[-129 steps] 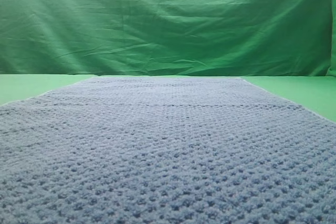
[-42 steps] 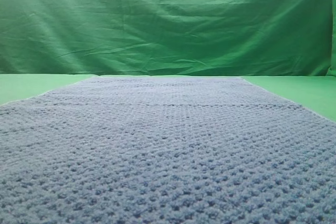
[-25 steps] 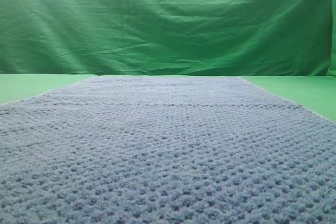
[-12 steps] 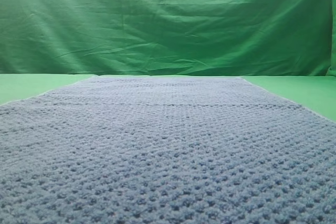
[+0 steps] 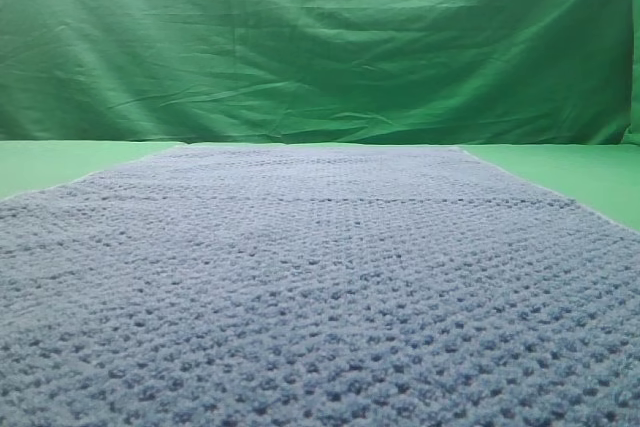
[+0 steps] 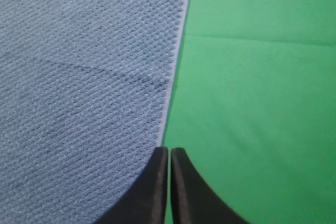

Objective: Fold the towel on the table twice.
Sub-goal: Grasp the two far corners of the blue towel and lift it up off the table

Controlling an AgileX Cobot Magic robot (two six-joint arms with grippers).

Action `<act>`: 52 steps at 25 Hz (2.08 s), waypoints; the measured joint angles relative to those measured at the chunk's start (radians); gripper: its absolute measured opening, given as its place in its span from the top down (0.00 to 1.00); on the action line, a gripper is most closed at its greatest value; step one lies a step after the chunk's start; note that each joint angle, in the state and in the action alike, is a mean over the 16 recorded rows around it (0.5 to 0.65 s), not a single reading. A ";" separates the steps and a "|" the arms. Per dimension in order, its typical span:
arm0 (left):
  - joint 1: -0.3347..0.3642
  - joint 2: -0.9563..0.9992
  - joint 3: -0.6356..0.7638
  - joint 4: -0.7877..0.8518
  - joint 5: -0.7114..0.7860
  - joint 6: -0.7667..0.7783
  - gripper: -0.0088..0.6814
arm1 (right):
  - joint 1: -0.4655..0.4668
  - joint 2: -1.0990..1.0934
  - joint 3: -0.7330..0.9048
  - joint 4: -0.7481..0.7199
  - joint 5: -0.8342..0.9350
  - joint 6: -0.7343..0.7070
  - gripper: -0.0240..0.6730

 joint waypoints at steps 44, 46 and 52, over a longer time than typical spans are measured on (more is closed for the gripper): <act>-0.087 0.616 -0.255 0.258 -0.112 -0.350 0.39 | 0.196 0.660 -0.189 -0.129 -0.205 0.133 0.34; -0.087 0.616 -0.255 0.248 -0.111 -0.354 0.29 | 0.196 0.662 -0.189 -0.129 -0.205 0.131 0.24; -0.087 0.619 -0.255 0.226 -0.111 -0.356 0.10 | 0.196 0.679 -0.189 -0.129 -0.209 0.129 0.07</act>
